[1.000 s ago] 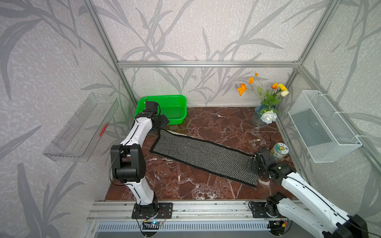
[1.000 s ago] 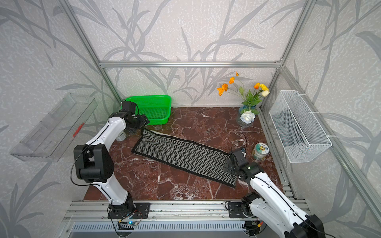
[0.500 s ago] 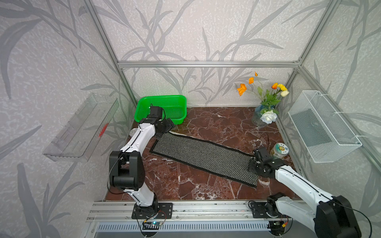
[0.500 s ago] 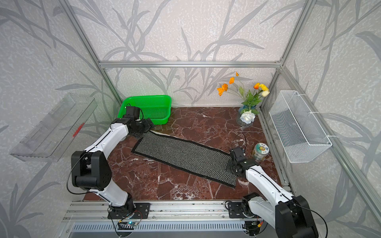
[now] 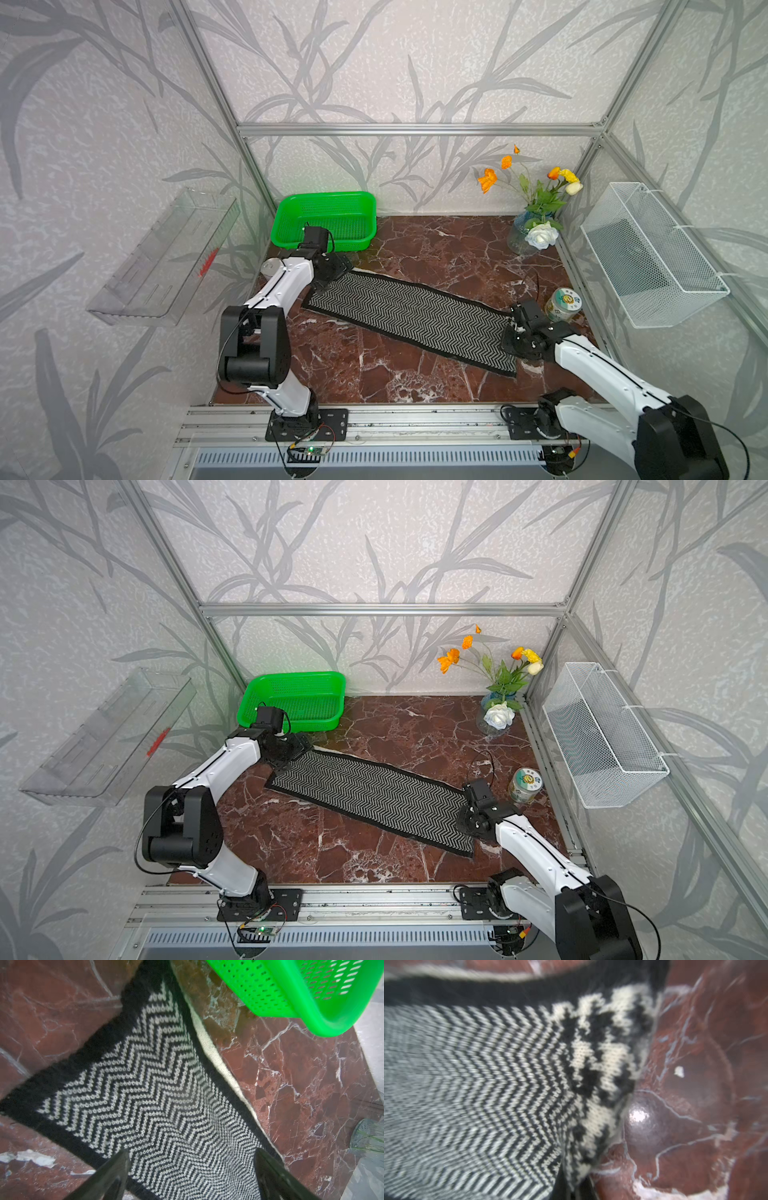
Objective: Roll up the scarf and place it into the basket
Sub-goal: Fold the scarf at the center of the board.
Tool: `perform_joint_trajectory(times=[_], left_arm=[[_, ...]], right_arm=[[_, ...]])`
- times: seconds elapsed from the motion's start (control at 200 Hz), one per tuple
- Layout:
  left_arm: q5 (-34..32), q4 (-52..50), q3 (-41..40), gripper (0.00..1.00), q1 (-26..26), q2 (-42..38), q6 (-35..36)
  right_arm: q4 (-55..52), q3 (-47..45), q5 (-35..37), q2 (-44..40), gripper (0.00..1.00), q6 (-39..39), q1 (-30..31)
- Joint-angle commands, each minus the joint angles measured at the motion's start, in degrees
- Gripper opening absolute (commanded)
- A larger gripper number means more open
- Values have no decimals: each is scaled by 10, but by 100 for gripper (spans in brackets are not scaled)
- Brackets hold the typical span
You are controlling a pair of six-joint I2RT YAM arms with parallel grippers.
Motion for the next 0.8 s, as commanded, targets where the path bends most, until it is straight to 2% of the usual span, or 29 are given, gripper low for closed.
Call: perform_joint_trajectory(times=[0.0,0.23,0.36,0.465,0.5,0.65,0.795], left_arm=[[-11,17,-23,92,-13,-33,-8],[-24,50,-43,92,-70,-22,-36],[-30,74,-44,92,-132,-16,-66],[-32,103,-37,93,-204,-3,-96],[-31,112,-29,100,-228,8,-106],[-27,148,24,100,-331,78,-148],[-13,154,131,100,-418,181,-159]], right_arm=[[-67,80,23,-71,0,-32,-3],[-190,252,32,-95,0,-79,-7],[-228,316,48,-101,0,-96,-7],[-253,375,55,-91,0,-112,-7],[-257,395,53,-84,0,-116,-8],[-264,470,29,-37,0,-127,-8],[-247,496,0,-4,0,-126,-7]])
